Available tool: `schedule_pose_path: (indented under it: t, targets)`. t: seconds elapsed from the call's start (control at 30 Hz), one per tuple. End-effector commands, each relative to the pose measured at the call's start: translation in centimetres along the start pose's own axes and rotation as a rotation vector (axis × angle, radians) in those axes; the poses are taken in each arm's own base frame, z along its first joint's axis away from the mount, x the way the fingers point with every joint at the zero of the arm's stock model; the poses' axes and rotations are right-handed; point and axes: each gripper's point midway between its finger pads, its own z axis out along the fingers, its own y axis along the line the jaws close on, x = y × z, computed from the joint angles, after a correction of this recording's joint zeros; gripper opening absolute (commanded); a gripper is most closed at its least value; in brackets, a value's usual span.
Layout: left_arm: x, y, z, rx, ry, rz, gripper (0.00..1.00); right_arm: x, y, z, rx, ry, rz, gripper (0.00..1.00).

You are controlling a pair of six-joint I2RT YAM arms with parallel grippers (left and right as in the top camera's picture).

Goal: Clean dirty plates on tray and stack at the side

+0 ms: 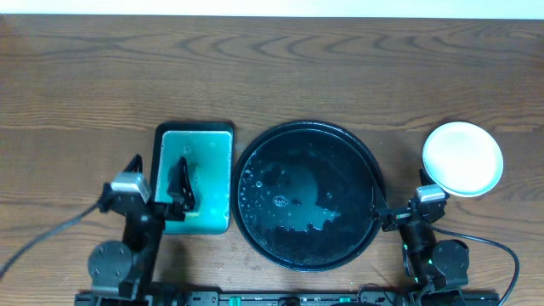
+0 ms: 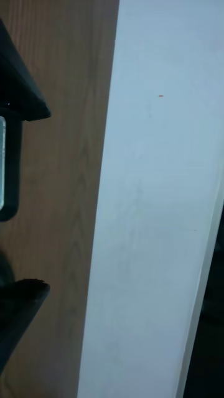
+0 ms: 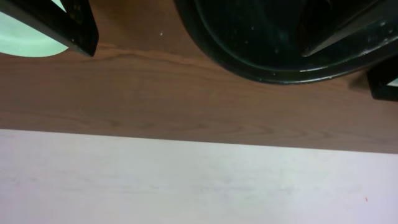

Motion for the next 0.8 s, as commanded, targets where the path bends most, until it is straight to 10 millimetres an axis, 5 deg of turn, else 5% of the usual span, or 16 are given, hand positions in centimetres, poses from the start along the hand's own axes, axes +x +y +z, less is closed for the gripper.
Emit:
schedule_pose_path:
  t: [0.0,0.13,0.4,0.77]
  targets:
    - [1.1,0.7,-0.7,-0.022,-0.043,0.03,0.82,0.0,-0.1,0.0,0.005,-0.001,0.01,0.99]
    - [3.2,1.8,-0.5,-0.055,-0.047,0.029,0.82,0.0,-0.1,0.0,0.005,-0.001,0.01,0.99]
    - [11.8,3.7,0.5,-0.099,0.139,0.018,0.82,0.0,-0.1,0.0,0.005,-0.001,0.01,0.99]
    - [11.8,3.7,0.5,-0.099,0.139,0.018,0.82,0.0,-0.1,0.0,0.004,-0.001,0.01,0.99]
